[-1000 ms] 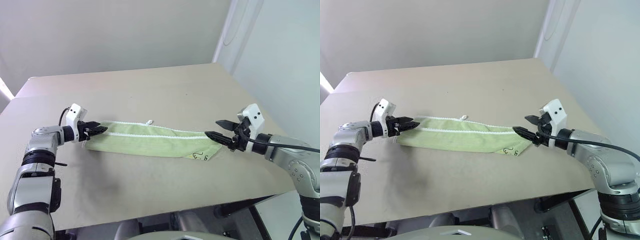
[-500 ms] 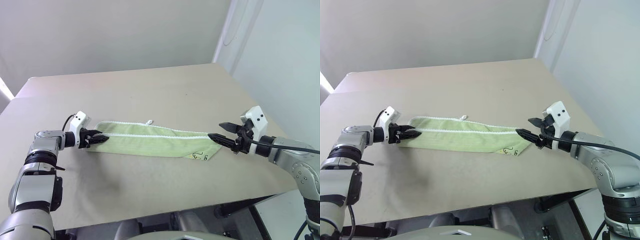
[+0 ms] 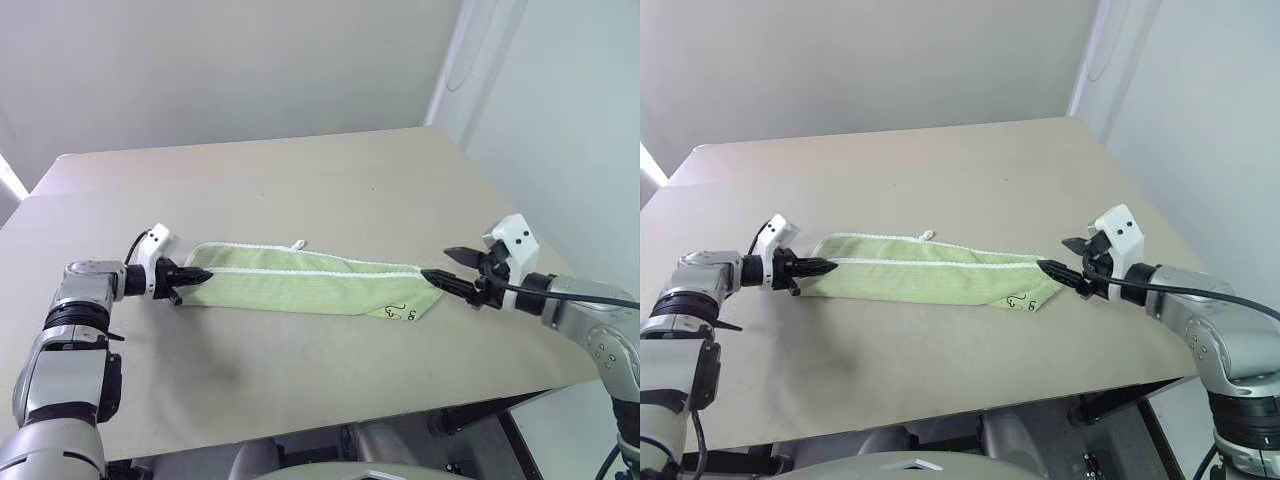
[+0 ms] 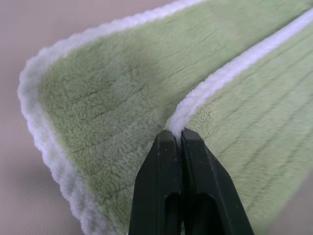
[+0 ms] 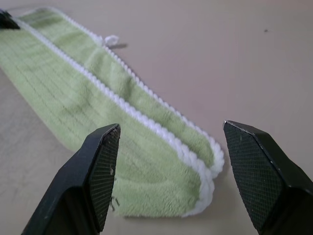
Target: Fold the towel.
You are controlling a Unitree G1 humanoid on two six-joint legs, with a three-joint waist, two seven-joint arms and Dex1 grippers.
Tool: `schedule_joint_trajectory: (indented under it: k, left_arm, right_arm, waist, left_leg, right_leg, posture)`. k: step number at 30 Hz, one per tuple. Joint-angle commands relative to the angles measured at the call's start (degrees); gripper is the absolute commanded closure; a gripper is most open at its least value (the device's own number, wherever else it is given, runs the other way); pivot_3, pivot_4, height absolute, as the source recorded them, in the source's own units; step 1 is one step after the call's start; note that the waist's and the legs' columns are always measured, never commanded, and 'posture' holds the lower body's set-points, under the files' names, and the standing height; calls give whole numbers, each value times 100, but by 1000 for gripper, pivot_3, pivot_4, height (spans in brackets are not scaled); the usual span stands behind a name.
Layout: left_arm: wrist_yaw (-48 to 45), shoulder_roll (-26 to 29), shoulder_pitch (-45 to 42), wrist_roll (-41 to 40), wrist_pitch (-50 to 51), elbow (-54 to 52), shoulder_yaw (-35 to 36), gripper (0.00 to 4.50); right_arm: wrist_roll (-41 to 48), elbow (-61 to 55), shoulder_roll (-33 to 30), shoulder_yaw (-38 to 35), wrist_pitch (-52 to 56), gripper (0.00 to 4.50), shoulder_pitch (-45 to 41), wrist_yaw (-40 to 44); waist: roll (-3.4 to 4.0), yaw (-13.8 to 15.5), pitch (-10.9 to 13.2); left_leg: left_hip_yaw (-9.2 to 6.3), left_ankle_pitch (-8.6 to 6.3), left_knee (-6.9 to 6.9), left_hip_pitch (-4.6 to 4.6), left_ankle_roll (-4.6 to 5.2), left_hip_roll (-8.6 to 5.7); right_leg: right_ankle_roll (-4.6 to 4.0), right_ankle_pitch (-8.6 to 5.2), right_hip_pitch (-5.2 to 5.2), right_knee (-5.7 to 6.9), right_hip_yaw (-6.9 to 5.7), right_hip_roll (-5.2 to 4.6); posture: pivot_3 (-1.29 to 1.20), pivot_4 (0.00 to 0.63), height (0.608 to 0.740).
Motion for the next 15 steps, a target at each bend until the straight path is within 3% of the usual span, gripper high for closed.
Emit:
schedule_joint_trajectory:
  k: [1,7,15]
  left_arm:
    - [-207,294,132,-247,83,-632,227,4487]
    - [-327,619,817,-604,466,-1918,443,4487]
    - [-69,616,1290,-671,645,-2400,386,4487]
  right_arm:
    - [-85,-9,-62,-46,-140,974,-6,60]
    - [-196,80,-12,127,-189,974,-29,176]
    - [-285,1067,300,312,-157,974,-597,189]
  waist:
    - [0,-2,0]
    - [1,1,0]
    - [1,0,1]
  left_leg:
    - [0,0,0,0,0,1]
    - [1,0,-1,2,0,3]
    - [1,0,2,6,0,2]
  right_leg:
    - [0,0,0,0,1,0]
    - [0,0,0,1,1,-1]
    - [0,0,1,3,1,-1]
  posture:
    - [0,0,712]
    - [0,0,712]
    - [0,0,712]
